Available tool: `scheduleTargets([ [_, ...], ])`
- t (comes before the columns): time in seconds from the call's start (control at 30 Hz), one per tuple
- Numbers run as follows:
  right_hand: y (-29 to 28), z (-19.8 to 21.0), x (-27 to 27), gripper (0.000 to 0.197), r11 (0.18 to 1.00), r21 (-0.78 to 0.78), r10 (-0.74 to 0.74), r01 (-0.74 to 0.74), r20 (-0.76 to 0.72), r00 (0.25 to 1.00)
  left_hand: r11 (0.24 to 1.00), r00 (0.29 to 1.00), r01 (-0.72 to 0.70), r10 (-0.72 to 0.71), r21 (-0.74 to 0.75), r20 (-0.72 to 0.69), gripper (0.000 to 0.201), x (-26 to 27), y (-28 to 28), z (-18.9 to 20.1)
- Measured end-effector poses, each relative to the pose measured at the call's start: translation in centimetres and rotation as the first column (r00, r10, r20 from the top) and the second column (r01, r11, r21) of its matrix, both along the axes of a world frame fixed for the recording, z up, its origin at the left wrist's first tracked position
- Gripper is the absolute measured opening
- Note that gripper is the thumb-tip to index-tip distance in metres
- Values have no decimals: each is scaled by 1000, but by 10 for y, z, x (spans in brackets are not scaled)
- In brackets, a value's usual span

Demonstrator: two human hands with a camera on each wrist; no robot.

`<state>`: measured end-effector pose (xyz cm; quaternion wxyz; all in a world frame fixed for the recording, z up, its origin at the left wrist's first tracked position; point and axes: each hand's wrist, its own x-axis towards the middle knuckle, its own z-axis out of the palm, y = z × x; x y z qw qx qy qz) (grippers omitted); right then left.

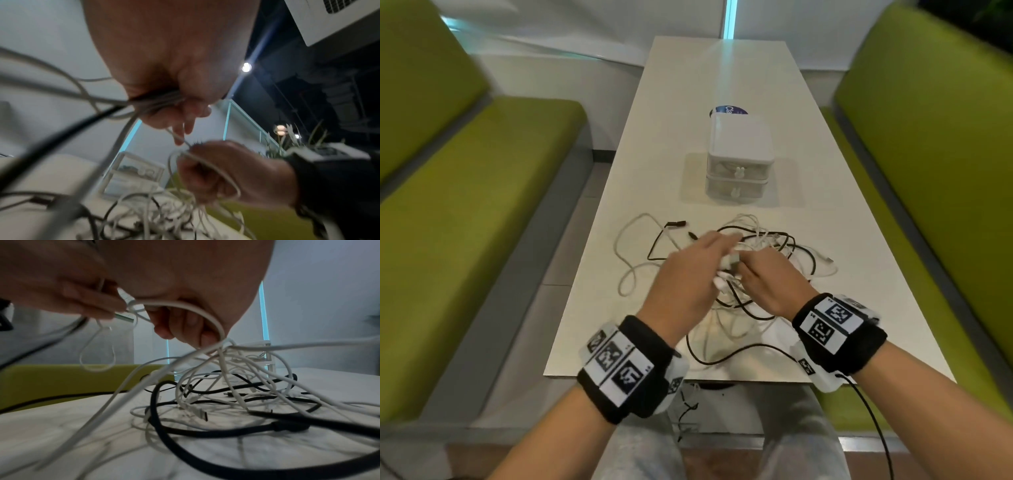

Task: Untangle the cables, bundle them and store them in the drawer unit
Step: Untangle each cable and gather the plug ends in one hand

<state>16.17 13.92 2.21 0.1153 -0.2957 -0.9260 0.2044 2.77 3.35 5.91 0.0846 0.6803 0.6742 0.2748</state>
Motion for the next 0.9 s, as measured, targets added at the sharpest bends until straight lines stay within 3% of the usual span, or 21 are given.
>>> scheduleTargets([
  [0.07,-1,2,3,45,998,57,33,-33,-3,999,986,994,-50,33,-159,-108,58,5,5,-9],
  [0.13,-1,2,5,45,998,48,34,-34,-13,999,985,993,-80,65,-155,-102,40,3,5,-11],
  [0.23,1,-1,6,44,998,-56,13,-15,-48,999,996,997,-72,73,45,-5,17,0,-1,-2],
  [0.3,2,-2,8,36,987,-159,-27,8,-118,993,960,970,-115,53,257,238,21,-5,-4,9],
  [0.37,5,-1,7,34,978,-206,-56,27,-137,989,897,861,-231,9,376,508,30,-11,-4,18],
  [0.43,7,2,1,34,976,-214,-50,26,-108,993,867,684,-362,-4,344,730,31,-16,-3,22],
  [0.5,9,7,-4,33,974,-225,-53,29,-100,994,850,577,-449,40,276,816,33,-21,-2,20],
  [0.53,10,10,-5,34,975,-219,-54,33,-90,994,848,580,-471,88,245,810,32,-25,-1,18],
  [0.63,8,11,-7,35,987,-159,-25,22,-15,1000,824,749,-504,270,258,605,31,-36,-3,13],
  [0.7,3,11,-11,38,997,-71,-12,14,29,1000,824,874,-410,231,392,427,55,-30,-7,17],
  [0.73,3,9,-14,40,999,-30,-14,15,26,1000,863,924,-310,174,400,340,67,-21,-10,20],
  [0.8,2,6,-18,44,999,51,4,-5,14,1000,961,989,-112,83,253,123,72,-3,-11,19],
  [0.9,-2,0,-18,49,977,159,127,-142,106,986,983,978,-130,105,-132,-179,58,4,-2,6],
])
